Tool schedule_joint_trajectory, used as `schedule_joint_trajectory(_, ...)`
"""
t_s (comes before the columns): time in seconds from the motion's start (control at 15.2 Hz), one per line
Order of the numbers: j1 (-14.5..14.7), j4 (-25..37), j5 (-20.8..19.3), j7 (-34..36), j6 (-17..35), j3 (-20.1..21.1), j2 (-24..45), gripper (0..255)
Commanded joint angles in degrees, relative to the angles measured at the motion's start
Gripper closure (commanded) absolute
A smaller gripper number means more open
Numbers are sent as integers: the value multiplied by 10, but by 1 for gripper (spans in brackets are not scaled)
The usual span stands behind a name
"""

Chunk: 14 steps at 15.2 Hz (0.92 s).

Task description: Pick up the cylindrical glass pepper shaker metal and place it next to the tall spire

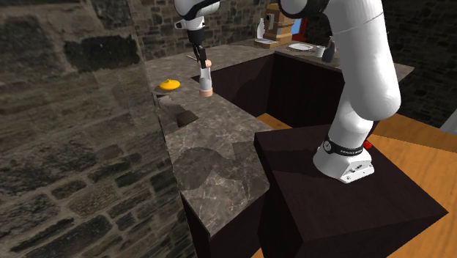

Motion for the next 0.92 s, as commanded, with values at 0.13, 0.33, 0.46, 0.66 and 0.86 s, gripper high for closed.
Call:
schedule_joint_trajectory(0.13, -49, 118, 20, -36, -33, 1, 83, 255)
schedule_joint_trajectory(0.33, -92, 239, 34, -56, -76, 5, 160, 255)
schedule_joint_trajectory(0.46, -90, 222, 34, -56, -60, 6, 160, 255)
schedule_joint_trajectory(0.66, -88, 201, 35, -57, -38, 6, 161, 255)
schedule_joint_trajectory(0.86, -86, 182, 36, -57, -17, 7, 164, 255)
